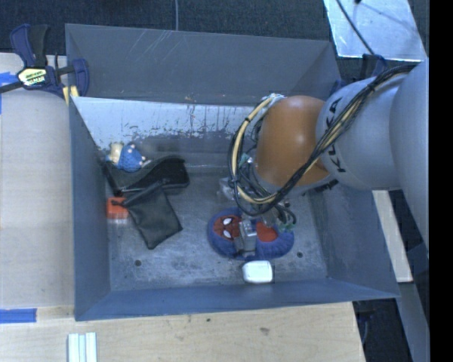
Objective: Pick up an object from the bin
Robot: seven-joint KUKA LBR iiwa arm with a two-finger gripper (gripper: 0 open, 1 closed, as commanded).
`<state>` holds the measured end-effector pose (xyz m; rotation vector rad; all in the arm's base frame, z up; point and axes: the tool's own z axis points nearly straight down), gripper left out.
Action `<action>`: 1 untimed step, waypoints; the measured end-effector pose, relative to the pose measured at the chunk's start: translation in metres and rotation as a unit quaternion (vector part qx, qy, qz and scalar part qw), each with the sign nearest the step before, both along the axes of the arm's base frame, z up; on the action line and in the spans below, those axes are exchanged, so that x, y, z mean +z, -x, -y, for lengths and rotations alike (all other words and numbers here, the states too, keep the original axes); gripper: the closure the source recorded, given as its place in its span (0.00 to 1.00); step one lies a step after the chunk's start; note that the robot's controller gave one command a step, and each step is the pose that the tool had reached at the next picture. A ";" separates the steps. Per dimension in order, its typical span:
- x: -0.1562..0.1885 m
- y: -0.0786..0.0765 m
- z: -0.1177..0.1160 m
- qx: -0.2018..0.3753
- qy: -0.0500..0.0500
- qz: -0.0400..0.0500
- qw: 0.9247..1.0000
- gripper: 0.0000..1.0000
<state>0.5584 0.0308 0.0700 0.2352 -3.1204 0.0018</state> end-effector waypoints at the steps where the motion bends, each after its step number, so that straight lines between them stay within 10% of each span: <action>1: 0.002 0.000 0.000 0.000 0.000 0.000 1.000 0.00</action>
Offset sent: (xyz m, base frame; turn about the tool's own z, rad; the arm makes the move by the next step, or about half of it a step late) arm 0.0000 0.0000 0.0000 0.0000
